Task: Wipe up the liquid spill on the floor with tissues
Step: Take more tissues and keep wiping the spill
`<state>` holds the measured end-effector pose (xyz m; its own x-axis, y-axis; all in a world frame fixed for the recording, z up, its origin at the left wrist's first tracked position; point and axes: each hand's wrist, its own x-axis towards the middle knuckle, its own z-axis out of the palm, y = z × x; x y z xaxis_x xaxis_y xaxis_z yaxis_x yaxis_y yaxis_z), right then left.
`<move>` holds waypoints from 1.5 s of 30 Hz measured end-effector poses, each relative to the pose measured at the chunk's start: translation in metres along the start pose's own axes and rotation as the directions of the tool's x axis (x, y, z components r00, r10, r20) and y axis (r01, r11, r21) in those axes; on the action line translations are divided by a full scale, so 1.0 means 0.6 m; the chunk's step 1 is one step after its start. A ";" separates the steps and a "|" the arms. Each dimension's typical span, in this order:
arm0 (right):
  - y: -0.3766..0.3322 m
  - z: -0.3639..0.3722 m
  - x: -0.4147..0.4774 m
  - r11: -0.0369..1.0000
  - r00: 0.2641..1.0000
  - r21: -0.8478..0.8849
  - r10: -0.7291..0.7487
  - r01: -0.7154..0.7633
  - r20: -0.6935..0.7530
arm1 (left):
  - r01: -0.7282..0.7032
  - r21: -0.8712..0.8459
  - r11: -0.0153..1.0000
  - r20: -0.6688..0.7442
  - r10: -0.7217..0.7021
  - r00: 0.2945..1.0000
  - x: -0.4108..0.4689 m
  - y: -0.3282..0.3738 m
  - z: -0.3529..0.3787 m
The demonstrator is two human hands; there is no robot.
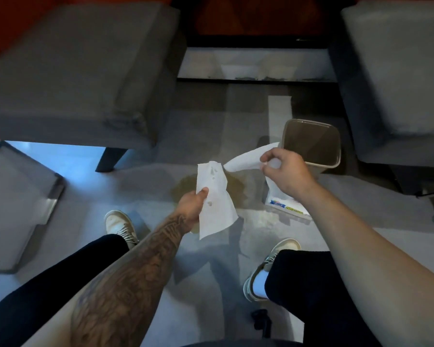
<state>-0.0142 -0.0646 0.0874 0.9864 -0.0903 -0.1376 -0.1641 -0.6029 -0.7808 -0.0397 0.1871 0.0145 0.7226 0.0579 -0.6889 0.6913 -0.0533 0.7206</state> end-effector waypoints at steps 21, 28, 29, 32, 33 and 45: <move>-0.082 0.092 -0.009 0.833 0.927 0.470 0.127 -0.293 0.352 | 0.114 -0.595 0.796 0.264 0.060 0.963 -0.050 -0.019 -0.085; -0.036 0.164 0.010 0.887 0.914 0.292 0.269 -0.358 0.305 | 0.223 -0.586 0.779 0.382 0.023 0.924 0.003 -0.053 -0.110; -0.030 0.172 0.014 0.890 0.912 0.282 0.271 -0.359 0.307 | 0.241 -0.563 0.790 0.384 -0.008 0.923 0.013 -0.062 -0.112; -0.005 0.209 0.029 0.896 0.907 0.254 0.279 -0.365 0.317 | 0.294 -0.466 0.835 0.343 -0.136 0.929 0.050 -0.090 -0.119; 0.004 0.222 0.030 0.897 0.908 0.255 0.277 -0.361 0.313 | 0.310 -0.436 0.845 0.334 -0.169 0.927 0.061 -0.098 -0.121; 0.182 0.423 0.044 0.481 0.536 0.319 0.427 -0.816 0.728 | 0.398 -0.360 0.844 0.263 -0.317 0.911 0.231 -0.172 -0.172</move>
<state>-0.0091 0.0681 -0.1560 0.4500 0.2711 -0.8509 -0.8882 0.0369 -0.4580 -0.0113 0.3032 -0.1474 0.4406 -0.1929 -0.8767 0.8690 0.3364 0.3627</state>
